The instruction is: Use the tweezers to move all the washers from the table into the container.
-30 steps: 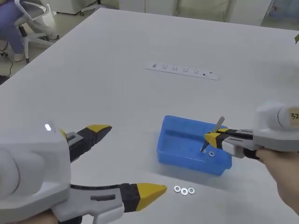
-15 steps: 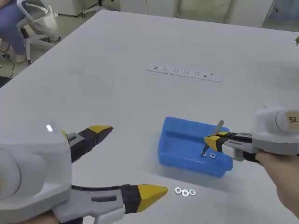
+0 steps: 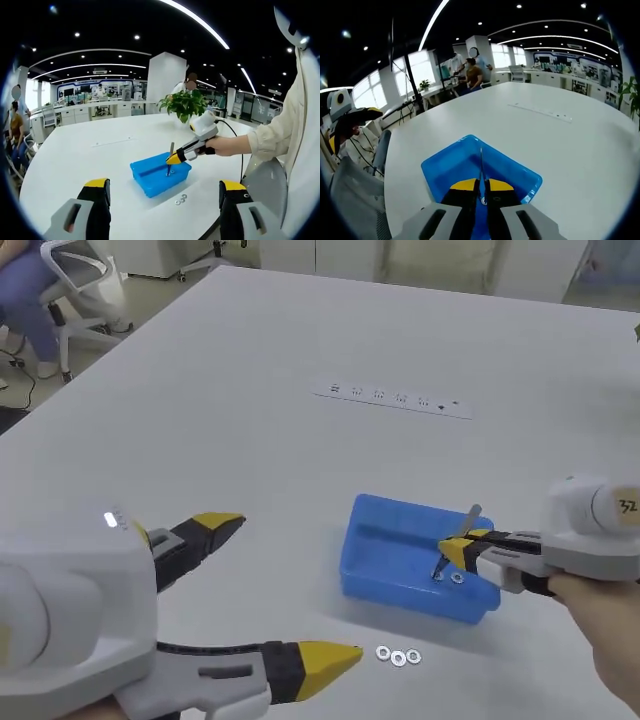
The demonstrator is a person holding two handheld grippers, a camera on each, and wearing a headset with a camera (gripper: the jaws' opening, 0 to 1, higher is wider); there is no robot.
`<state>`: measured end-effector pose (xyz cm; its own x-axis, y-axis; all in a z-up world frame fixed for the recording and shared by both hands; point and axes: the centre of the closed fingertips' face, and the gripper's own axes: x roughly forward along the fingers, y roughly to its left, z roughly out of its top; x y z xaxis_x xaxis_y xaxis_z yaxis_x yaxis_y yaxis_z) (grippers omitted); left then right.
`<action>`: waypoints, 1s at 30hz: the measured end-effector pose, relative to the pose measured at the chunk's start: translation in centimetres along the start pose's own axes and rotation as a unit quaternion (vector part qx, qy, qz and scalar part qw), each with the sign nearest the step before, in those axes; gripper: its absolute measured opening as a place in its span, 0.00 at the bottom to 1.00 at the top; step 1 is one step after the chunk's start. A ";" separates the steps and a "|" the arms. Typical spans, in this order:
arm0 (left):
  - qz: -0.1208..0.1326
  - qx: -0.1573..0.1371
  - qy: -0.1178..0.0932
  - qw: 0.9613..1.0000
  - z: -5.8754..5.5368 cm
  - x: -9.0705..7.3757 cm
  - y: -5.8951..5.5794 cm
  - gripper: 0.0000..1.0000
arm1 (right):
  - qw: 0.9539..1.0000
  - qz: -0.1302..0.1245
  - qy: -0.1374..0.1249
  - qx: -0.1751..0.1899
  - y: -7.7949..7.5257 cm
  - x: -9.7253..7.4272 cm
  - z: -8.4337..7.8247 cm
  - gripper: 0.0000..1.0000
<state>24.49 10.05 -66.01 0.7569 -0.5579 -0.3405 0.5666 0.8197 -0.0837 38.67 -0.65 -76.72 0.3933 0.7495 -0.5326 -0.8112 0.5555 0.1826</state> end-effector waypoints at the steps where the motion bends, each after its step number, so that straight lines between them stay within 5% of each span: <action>1: 0.000 0.000 0.000 1.000 0.0 0.0 0.0 0.92 | 1.000 0.000 -0.001 0.001 0.0 0.0 0.0 0.03; 18: 0.003 0.000 0.001 1.000 -0.1 -0.2 0.3 0.91 | 0.999 -0.005 -0.047 0.004 0.7 -2.0 1.8 0.03; 30: -0.001 0.003 -0.001 1.000 0.1 0.0 0.0 0.91 | 0.996 0.013 -0.091 -0.010 3.3 -4.6 3.9 0.03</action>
<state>24.52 10.01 -65.91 0.7565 -0.5602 -0.3375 0.5704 0.8176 -0.0787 35.86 -0.87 -70.39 0.4423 0.8172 -0.3696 -0.8301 0.5291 0.1764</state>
